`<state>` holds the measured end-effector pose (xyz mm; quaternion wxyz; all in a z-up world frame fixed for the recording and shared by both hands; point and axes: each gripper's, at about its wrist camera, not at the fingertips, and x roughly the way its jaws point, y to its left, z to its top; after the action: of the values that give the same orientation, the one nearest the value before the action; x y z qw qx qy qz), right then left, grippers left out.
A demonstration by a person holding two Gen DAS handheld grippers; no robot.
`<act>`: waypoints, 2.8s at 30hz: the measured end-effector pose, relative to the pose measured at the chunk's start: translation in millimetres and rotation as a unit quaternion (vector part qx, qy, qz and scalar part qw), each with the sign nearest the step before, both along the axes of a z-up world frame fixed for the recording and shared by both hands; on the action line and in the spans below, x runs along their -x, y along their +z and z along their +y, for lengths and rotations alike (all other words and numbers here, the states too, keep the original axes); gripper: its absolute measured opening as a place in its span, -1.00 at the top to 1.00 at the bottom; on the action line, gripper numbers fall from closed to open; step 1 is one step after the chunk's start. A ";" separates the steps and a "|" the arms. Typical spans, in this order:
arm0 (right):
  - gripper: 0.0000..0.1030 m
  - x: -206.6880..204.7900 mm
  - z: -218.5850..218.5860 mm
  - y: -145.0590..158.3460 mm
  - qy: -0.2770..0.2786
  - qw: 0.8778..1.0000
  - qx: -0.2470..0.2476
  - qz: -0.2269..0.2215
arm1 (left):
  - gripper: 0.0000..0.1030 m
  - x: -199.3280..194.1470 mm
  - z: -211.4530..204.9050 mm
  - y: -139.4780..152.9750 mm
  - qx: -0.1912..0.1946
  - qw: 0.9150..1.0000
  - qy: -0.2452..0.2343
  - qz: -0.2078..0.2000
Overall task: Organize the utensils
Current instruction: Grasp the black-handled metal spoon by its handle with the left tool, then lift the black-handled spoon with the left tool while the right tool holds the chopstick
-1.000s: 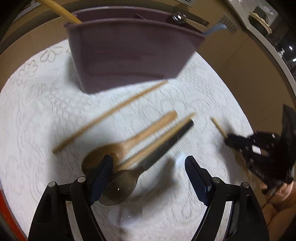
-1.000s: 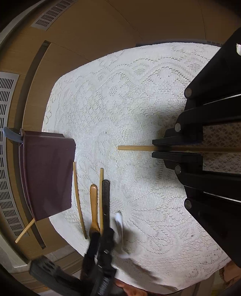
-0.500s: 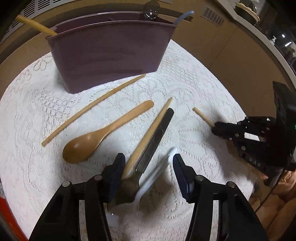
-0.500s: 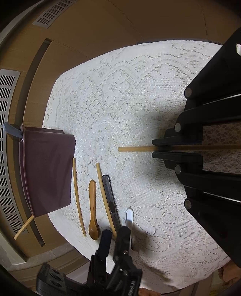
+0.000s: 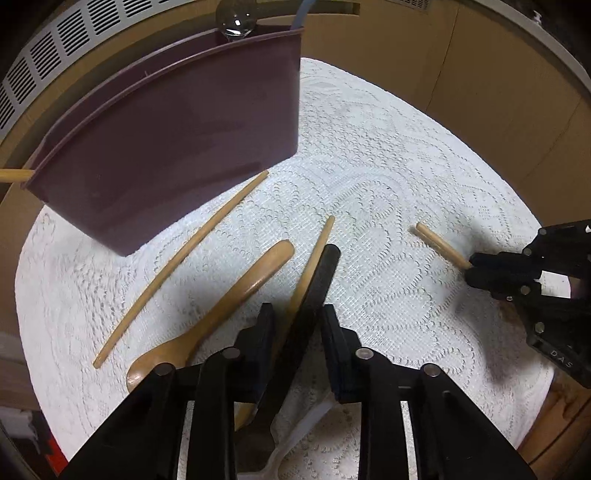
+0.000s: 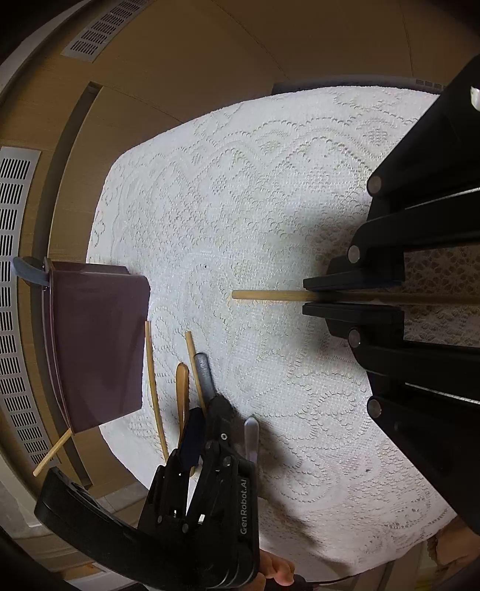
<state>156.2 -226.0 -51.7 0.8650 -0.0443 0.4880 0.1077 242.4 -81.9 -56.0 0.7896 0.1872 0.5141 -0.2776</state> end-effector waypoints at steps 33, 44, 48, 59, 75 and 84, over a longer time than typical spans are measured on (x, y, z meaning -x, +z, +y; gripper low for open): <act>0.90 -3.6 7.9 28.3 0.009 0.999 -0.022 -0.023 | 0.77 2.5 13.5 10.8 0.077 0.995 0.066 -0.011; 0.90 15.5 10.1 70.2 0.019 0.996 -0.065 -0.061 | 0.85 82.3 72.2 95.0 0.206 0.959 0.136 -0.140; 0.90 20.8 14.3 81.0 0.023 0.995 -0.056 -0.075 | 0.90 90.7 83.6 111.3 0.219 0.951 0.142 -0.164; 0.90 8.4 14.7 53.8 0.020 0.998 -0.021 -0.051 | 0.87 62.8 74.5 81.3 0.160 0.972 0.148 -0.085; 0.73 -20.2 -5.7 10.8 0.022 0.999 -0.040 -0.004 | 0.14 -13.1 9.6 4.2 0.067 0.990 0.123 -0.015; 0.67 -34.9 -2.1 1.3 0.025 0.999 -0.040 0.008 | 0.75 -9.9 7.5 -6.9 0.092 0.988 0.122 -0.029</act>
<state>191.2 -228.1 -50.4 0.8589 -0.0212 0.4893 0.1494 252.3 -74.4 -62.8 0.8457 0.0580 0.4827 -0.2201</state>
